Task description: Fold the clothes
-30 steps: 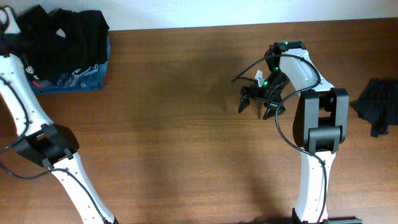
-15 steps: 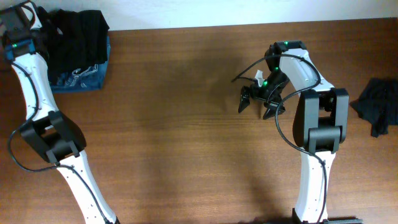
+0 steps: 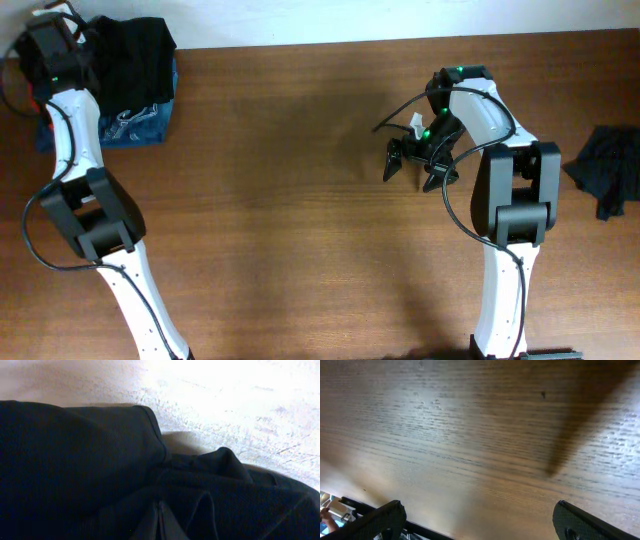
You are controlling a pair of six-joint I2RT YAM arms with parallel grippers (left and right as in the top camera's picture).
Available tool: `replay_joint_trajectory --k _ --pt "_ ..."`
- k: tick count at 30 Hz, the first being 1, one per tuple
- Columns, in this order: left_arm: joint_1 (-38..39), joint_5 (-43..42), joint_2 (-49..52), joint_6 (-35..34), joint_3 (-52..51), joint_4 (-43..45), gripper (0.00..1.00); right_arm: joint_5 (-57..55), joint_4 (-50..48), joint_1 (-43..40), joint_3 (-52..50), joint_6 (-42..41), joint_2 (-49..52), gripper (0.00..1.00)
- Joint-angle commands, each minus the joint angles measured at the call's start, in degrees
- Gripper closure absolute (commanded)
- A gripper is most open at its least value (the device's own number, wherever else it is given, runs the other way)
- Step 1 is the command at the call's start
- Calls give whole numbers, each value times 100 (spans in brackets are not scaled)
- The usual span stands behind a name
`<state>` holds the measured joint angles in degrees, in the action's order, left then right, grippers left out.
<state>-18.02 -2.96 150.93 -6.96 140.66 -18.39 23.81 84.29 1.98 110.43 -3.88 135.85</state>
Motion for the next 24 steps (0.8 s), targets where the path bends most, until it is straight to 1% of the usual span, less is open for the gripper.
replay_joint_trajectory --k 1,6,9,11,12,13,15,17,19,21,24 --pt "195 -63 57 -70 -31 -131 98 -48 50 33 -31 46 50 1" --pt "188 -61 -372 -70 726 -142 99 -48 55 33 -31 48 50 1" --pt "184 -35 -833 -72 929 -415 99 -48 50 33 -31 48 50 1" --pt "166 280 -1128 -72 931 -822 99 -48 39 33 -31 48 50 1" --pt "162 675 -1239 -70 931 -1069 99 -48 28 33 -31 50 50 1" --pt "138 1292 -1311 -68 931 -1355 99 -48 15 33 -31 70 50 1" --pt "90 1906 -1329 -70 929 -1742 99 -52 -7 33 -31 72 50 1" --pt "-39 2173 -1259 -74 925 -2343 99 -50 -61 33 -31 72 50 1" --pt "-190 2164 -1115 -76 868 -2540 99 -50 -111 33 -31 72 50 1" --pt "-332 2162 -922 -76 776 -2542 99 -50 -114 33 -31 72 50 2" --pt "-490 1928 -531 -72 776 -2597 99 -50 -114 33 -31 70 50 1"
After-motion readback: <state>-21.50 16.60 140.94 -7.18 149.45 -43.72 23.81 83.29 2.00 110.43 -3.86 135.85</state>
